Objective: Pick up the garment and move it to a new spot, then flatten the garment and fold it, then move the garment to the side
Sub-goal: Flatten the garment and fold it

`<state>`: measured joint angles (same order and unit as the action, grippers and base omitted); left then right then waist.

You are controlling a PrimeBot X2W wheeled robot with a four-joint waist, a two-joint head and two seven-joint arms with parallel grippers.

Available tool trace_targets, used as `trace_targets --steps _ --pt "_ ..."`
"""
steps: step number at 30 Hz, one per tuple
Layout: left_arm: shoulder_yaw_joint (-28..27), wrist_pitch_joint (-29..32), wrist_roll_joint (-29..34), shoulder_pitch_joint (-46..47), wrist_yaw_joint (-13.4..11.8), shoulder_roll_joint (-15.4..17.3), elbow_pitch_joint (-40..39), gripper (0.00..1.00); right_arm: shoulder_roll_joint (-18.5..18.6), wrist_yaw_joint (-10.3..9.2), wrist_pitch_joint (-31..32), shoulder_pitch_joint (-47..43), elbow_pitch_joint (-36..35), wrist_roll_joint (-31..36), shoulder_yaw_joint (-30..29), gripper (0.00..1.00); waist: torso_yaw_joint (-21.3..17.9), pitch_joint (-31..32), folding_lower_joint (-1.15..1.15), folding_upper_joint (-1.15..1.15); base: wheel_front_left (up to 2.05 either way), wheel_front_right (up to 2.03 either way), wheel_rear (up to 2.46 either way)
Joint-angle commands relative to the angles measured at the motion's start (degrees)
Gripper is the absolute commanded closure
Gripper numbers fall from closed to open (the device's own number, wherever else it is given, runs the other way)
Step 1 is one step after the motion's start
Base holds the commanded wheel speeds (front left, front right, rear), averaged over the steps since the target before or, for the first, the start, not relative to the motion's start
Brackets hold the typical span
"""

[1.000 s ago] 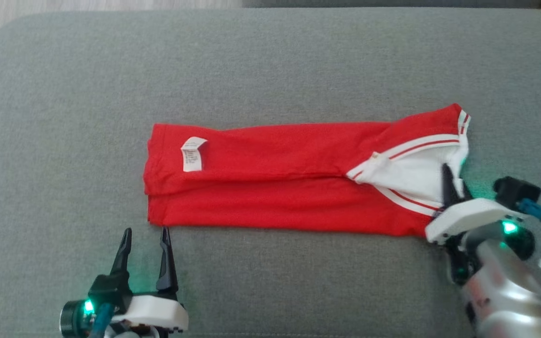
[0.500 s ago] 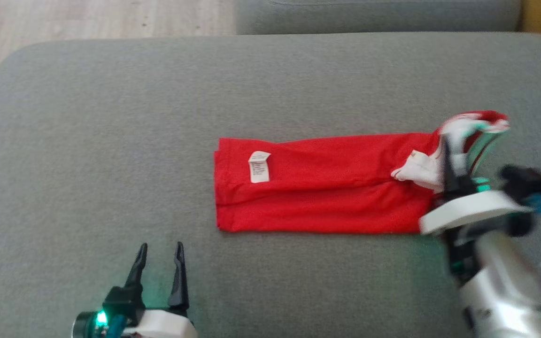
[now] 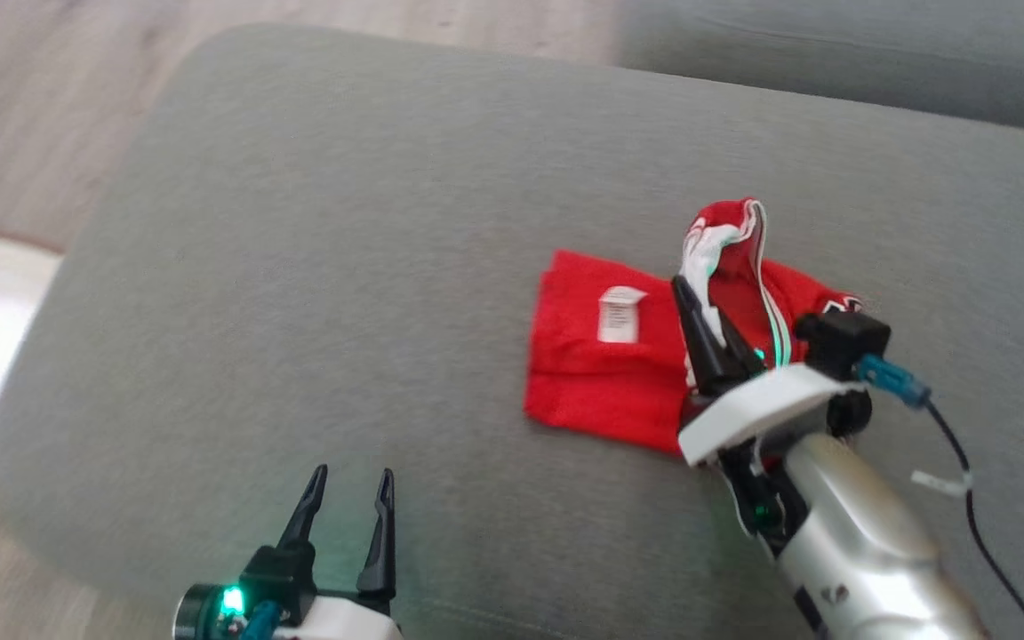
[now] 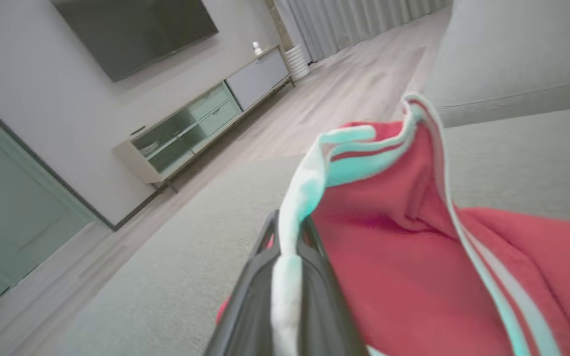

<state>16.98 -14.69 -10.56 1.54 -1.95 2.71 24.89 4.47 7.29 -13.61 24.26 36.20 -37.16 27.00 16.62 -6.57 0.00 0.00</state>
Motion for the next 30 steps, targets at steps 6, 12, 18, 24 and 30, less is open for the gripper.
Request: trace_targets --steps 6,12,18,24,30 --pt "0.2 -0.3 -0.8 1.0 -0.2 0.2 -1.7 0.00 -1.4 0.20 -0.8 5.5 3.9 -0.8 0.7 1.00 8.7 -1.2 0.00 0.00 0.00 0.00 0.00" --pt "0.2 -0.3 -1.0 1.8 -1.1 0.2 -2.1 0.00 -1.5 0.20 -1.3 6.1 3.7 -2.3 0.8 0.00 8.1 -1.0 0.00 0.00 0.00 0.00 0.00" --pt "-0.8 -0.3 -0.8 3.0 -1.2 0.2 -3.8 0.00 -1.5 0.20 -1.4 2.0 -3.0 4.4 -8.3 0.00 2.4 0.4 0.00 0.00 0.00 0.00 0.00" --pt "-2.1 -0.3 -0.2 4.5 -1.3 0.2 -4.6 0.00 -1.6 0.20 -1.4 -5.4 -7.3 14.9 -22.0 0.00 -4.6 2.2 0.00 0.00 0.00 0.00 0.00" --pt "-4.8 -0.3 0.0 4.0 -1.8 0.2 -4.8 0.00 -1.6 0.20 -1.4 -10.9 -8.7 18.7 -26.1 0.00 -8.8 3.6 0.00 0.00 0.00 0.00 0.00"
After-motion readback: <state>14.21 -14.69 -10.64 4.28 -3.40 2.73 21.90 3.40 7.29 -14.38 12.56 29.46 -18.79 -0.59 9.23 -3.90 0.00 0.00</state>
